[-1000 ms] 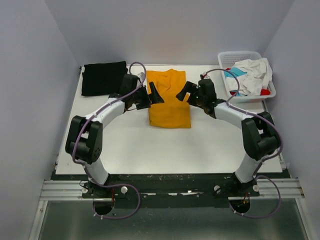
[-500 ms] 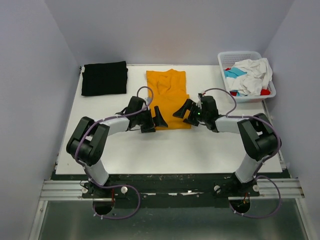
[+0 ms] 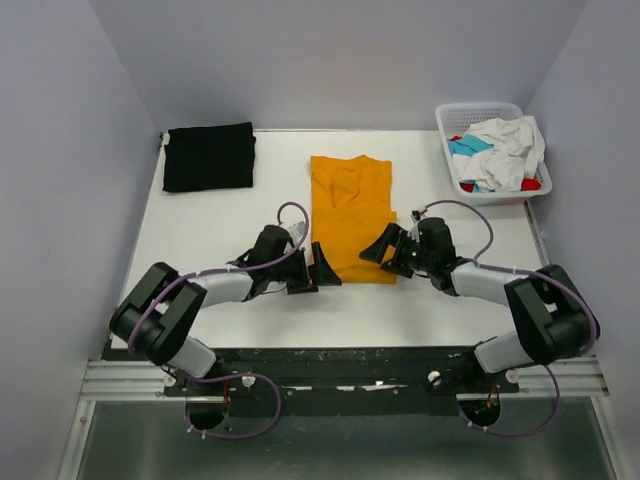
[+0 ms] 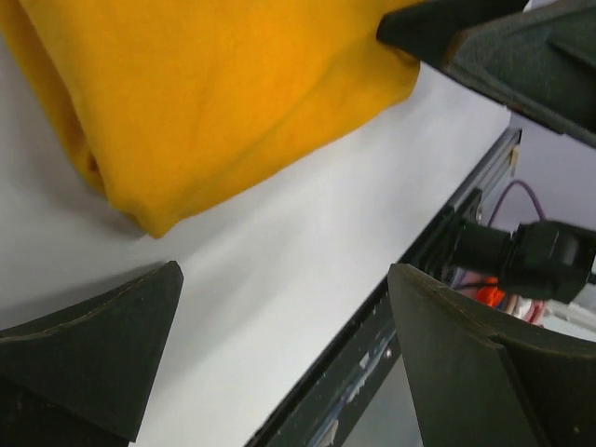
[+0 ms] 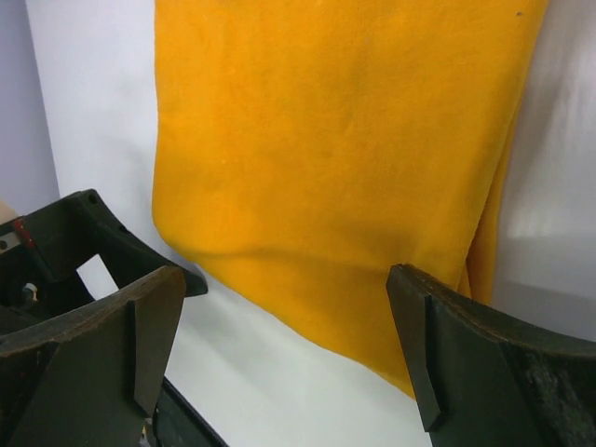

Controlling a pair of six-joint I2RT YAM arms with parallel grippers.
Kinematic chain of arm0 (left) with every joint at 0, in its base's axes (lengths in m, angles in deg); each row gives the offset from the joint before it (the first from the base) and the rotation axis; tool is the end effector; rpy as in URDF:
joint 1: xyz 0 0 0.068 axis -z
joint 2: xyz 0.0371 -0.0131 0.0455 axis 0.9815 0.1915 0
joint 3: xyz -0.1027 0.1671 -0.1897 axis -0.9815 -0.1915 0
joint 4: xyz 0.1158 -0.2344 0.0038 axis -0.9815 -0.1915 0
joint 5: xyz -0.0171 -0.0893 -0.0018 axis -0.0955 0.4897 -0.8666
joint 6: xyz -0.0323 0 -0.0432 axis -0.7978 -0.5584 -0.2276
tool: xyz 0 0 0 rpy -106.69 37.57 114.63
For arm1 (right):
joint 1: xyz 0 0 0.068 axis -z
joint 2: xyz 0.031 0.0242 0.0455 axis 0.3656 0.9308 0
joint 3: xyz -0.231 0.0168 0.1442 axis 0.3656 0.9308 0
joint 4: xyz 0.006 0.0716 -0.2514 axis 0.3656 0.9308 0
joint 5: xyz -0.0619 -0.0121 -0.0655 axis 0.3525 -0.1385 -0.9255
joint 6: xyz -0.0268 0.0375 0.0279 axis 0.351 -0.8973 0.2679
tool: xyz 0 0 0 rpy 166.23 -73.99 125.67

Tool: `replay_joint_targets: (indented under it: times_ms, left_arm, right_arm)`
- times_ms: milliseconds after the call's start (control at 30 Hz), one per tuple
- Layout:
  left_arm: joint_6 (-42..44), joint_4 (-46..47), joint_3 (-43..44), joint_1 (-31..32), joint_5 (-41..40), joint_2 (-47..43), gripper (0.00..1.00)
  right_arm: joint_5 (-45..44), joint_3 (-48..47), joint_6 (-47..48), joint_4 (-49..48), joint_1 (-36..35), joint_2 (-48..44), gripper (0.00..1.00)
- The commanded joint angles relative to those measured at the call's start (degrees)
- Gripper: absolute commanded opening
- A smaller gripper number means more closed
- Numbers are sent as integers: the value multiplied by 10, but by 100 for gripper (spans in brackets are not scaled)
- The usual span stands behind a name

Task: Fold and stack the t-shirts
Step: Grab one side of the 2/3 rectangular tshirt with both arms

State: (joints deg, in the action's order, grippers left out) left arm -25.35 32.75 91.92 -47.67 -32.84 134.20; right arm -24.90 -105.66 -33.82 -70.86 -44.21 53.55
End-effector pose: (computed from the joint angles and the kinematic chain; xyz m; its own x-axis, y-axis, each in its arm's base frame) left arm 0.2318 -0.1618 0.1439 -0.9456 -0.1952 -0.2603 0.0942 0.6014 -0.7934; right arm 0.2522 0.1190 0.1451 -0.8139 0.3917 -0.4292 -0.0541 0.6843 0.7272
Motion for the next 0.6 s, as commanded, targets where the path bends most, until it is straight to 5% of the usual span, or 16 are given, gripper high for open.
replay_joint_targets:
  times_ms: [0,200,367,567]
  left_arm:
    - [-16,-102,-81,53,-55,-74,98]
    - [-26,-188,-88,110,-152,-227,99]
    - [-14,-256,-33,93,-244,-215,98]
    - [8,-216,46,39,-202,-82,60]
  right_arm:
    - [-18,47,37,136,0,-95,100]
    - [-26,62,60,229,-1,-262,100]
    - [-98,75,50,307,0,-337,100]
    - [-106,106,43,307,-1,-346,100]
